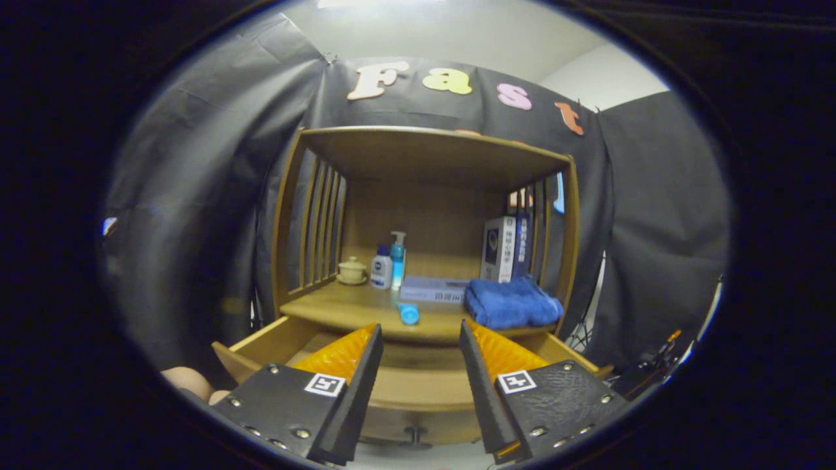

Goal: Pull open the drawer, take out the items inside it, and place them on the countertop above the cabinet.

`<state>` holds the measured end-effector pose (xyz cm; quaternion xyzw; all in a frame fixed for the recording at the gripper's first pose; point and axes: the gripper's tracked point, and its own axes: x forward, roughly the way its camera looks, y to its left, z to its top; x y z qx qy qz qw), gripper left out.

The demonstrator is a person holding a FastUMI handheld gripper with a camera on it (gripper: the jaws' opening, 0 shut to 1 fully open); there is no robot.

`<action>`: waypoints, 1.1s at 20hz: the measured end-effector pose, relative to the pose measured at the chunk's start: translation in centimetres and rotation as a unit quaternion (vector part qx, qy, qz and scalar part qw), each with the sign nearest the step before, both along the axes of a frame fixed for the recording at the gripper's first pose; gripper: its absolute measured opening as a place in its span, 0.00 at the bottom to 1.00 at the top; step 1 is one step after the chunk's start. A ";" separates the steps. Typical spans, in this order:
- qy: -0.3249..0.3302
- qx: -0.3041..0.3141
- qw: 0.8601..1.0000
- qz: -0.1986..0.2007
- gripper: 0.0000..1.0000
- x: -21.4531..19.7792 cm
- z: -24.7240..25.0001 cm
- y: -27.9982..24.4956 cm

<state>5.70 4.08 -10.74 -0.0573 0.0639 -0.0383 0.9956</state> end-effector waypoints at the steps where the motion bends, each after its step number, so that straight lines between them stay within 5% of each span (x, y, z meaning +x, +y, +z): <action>1: 0.011 0.000 1.000 -0.009 0.76 -0.5 -1.1 -0.3; 3: 0.028 0.000 1.000 -0.013 0.78 -1.4 -2.9 -0.1; 7: 0.053 0.011 0.999 0.001 0.98 -2.1 -5.2 1.2; 22: 0.097 0.014 0.995 0.001 0.99 -1.5 -9.6 1.7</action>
